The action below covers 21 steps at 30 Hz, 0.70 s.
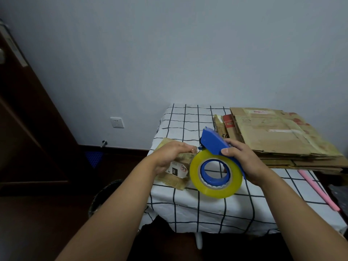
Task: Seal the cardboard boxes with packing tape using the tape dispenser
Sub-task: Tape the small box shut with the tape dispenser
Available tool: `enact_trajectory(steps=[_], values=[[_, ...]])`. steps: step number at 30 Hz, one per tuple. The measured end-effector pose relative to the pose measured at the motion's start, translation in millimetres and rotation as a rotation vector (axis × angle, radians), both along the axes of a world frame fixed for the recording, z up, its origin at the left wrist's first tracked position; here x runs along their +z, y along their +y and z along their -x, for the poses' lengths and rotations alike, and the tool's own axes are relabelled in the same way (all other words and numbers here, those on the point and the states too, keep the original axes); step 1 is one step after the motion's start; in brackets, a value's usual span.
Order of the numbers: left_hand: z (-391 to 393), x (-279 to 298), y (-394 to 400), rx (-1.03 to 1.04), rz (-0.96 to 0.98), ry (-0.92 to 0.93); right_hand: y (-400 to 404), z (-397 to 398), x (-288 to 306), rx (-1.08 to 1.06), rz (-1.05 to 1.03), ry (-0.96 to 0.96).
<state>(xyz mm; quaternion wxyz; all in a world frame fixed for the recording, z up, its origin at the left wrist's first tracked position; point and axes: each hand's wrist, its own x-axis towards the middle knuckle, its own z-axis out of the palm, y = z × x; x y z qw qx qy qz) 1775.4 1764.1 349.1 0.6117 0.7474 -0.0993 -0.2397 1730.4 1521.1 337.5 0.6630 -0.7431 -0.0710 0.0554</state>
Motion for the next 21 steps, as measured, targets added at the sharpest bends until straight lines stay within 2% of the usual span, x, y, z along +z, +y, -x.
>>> enact_trajectory(steps=[9,16,21], values=[[-7.2,-6.1,1.2,0.051,-0.021,0.001,3.1,1.9,1.2,-0.003,0.093,-0.031],[-13.1,-7.1,1.9,0.131,-0.028,0.023,4.0,3.2,3.4,-0.009,0.383,-0.073],[-15.7,-5.7,1.0,0.079,-0.088,0.03,6.5,11.4,5.7,0.047,0.406,-0.129]])
